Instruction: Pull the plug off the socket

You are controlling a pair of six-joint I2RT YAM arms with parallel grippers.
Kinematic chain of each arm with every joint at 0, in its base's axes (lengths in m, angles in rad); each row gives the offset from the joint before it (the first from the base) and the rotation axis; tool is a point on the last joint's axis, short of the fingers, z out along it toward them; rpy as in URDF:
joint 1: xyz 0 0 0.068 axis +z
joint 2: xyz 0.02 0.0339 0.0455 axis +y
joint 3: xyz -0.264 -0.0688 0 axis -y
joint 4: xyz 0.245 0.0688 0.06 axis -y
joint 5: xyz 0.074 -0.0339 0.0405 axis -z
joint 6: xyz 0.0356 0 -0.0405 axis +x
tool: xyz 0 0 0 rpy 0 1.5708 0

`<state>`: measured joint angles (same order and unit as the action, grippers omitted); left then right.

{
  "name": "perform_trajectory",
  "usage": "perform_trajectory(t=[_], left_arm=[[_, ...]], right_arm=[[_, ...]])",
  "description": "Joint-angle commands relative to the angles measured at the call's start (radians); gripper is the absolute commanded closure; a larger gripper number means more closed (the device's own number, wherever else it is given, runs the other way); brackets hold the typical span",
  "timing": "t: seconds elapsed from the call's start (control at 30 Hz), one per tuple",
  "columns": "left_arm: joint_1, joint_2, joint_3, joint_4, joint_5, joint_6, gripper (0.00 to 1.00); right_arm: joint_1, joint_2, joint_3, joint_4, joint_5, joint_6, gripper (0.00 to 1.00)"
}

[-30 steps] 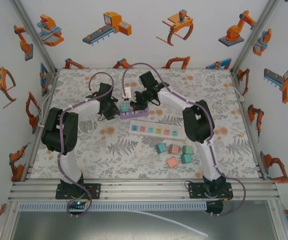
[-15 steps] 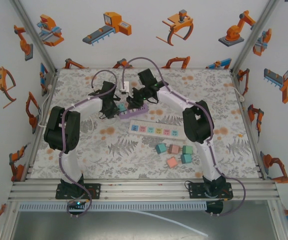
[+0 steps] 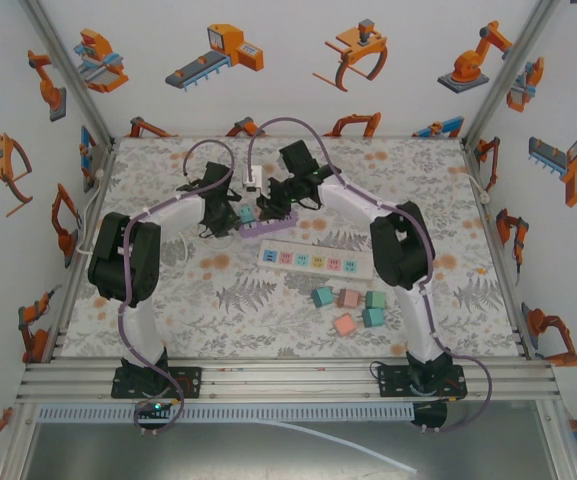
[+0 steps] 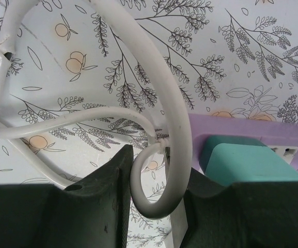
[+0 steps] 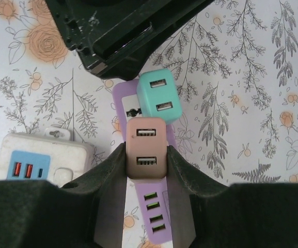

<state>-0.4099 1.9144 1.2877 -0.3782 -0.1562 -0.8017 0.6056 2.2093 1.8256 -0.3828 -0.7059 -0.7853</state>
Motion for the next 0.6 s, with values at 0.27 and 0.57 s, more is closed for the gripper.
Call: perform_trajectory(t=[0.27,0.57], left_arm=[[0.011,-0.088,-0.034,-0.087,-0.012,0.039,0.55],[0.005,-0.296,-0.034,-0.065,0.077,0.130,0.43]], right_arm=[[-0.017,-0.182,-0.118,0.188,-0.016,0.079,1.00],[-0.016,-0.405,-0.392,0.760,0.140,0.546,1.00]])
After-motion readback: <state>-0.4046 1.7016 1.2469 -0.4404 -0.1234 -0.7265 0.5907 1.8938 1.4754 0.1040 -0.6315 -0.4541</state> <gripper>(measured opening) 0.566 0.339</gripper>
